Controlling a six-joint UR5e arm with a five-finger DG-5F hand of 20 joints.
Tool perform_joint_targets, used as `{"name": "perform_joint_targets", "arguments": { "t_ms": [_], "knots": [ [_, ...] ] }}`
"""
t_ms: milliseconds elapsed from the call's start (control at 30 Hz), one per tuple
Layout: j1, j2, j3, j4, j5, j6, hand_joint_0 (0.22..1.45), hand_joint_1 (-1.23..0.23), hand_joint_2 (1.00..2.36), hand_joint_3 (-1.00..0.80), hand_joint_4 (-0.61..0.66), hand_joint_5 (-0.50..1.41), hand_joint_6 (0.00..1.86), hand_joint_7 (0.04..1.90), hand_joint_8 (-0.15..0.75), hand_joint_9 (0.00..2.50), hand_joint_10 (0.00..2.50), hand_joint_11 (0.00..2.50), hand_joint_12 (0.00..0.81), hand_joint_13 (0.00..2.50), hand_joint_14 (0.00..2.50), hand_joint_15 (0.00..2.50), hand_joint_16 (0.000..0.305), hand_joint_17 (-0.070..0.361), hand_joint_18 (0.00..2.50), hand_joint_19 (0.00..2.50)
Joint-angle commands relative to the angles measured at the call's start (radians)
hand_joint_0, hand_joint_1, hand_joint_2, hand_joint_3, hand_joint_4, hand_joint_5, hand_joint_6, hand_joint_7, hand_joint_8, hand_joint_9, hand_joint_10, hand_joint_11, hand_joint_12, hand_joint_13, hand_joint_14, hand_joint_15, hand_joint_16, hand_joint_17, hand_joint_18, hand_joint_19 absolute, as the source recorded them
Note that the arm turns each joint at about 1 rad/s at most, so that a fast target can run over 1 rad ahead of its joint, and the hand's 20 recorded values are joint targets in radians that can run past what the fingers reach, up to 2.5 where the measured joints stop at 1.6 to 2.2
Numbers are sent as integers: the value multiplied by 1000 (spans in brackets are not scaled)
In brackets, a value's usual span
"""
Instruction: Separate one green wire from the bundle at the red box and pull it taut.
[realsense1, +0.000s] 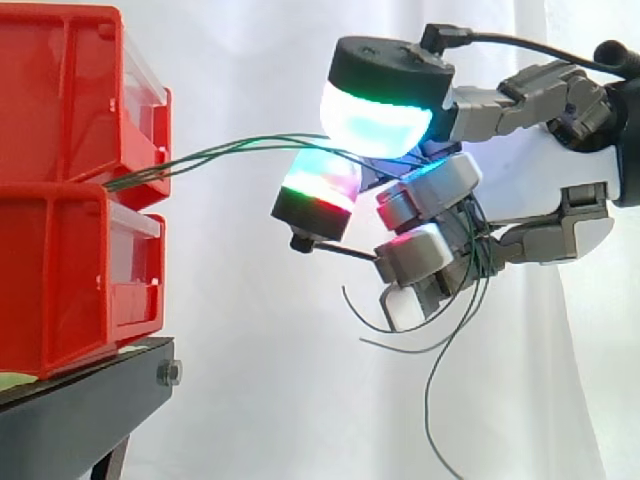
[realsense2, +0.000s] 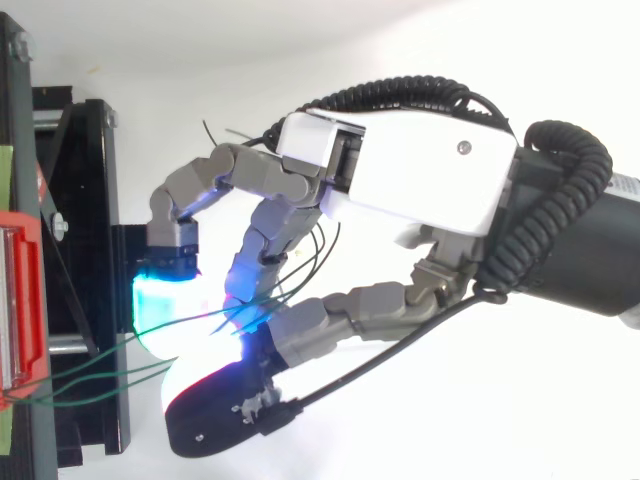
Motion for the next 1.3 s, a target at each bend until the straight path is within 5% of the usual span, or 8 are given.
{"name": "perform_joint_targets", "arguments": {
  "t_ms": [0, 233, 633, 967, 1267],
  "knots": [
    [-2, 0, 0, 0, -1, 0, 522, -761, 1000, -500, 197, -197, 885, 1017, 368, 1178, 218, 1637, 443, 1009, 22, 938, 57, 127, 934, 500],
    [-8, 0, 0, 0, -4, 11, 546, -543, 1000, -490, 198, -182, 841, 1039, 356, 1193, 6, 1505, 418, 940, 23, 801, 56, 127, 910, 526],
    [-8, 0, 2, 0, -3, 9, 584, -637, 1021, -183, 172, -195, 888, 1105, 350, 1160, 8, 1483, 407, 919, 22, 777, 55, 124, 915, 526],
    [-5, 0, 2, 0, -1, 3, 598, -654, 1021, -157, 134, -197, 899, 1090, 345, 1160, 7, 1494, 405, 938, 21, 779, 54, 122, 928, 506],
    [-5, 0, 2, 0, 0, 6, 618, -748, 1024, -128, -79, -187, 887, 1047, 302, 1153, 11, 1363, 374, 896, 22, 682, 51, 115, 905, 479]
  ]
}}
